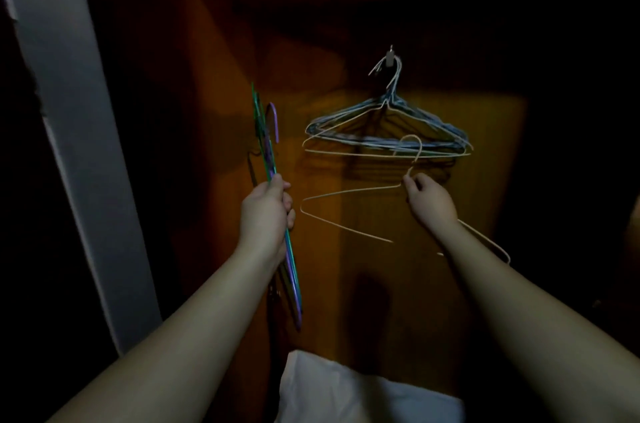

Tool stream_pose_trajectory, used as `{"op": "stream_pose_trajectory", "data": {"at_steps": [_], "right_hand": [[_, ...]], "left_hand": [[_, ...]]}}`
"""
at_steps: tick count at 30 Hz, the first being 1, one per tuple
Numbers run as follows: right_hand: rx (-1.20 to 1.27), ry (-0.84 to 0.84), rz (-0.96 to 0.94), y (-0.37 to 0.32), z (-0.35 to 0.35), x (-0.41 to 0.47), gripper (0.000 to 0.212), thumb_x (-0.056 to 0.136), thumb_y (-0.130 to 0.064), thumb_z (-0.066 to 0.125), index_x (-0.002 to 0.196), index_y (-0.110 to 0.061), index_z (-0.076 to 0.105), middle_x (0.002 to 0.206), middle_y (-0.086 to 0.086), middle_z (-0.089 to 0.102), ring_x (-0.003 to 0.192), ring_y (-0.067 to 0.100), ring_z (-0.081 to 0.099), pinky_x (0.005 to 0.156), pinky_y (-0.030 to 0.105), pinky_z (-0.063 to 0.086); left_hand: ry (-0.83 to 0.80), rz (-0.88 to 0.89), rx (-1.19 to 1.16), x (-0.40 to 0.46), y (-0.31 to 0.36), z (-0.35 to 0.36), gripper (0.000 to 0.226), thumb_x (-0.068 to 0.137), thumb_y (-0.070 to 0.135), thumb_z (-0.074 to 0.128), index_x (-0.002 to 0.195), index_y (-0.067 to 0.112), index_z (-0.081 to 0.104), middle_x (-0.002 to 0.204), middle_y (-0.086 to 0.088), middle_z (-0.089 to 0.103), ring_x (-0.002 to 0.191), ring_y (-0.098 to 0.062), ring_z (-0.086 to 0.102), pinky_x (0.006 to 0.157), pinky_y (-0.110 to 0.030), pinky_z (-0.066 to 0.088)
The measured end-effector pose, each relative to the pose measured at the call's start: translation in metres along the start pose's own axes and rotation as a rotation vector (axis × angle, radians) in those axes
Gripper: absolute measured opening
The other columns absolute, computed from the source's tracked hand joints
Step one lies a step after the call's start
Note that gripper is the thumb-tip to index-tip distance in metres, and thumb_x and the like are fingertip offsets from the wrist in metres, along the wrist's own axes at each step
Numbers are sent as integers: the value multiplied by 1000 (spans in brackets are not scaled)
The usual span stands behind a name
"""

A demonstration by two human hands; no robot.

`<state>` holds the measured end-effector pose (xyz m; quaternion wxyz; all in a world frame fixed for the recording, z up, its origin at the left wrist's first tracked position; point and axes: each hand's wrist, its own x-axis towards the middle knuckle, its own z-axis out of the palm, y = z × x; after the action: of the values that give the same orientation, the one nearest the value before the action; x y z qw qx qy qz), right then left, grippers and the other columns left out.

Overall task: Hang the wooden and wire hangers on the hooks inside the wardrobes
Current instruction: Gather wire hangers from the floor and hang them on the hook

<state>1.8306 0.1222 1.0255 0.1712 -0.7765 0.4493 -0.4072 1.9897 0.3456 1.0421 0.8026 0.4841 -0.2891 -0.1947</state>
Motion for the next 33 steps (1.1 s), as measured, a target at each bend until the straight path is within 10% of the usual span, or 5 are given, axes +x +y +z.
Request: {"op": "stream_pose_trajectory", "data": {"at_steps": [33], "right_hand": [[210, 147, -134, -71, -33, 203, 35, 102, -41, 42, 113, -15, 63, 81, 1, 62, 67, 16, 56, 52, 28, 38]], "left_hand": [[-15, 240, -35, 111, 14, 99, 26, 105, 25, 41, 86, 13, 56, 56, 3, 40, 43, -10, 35, 38, -18, 28]]}}
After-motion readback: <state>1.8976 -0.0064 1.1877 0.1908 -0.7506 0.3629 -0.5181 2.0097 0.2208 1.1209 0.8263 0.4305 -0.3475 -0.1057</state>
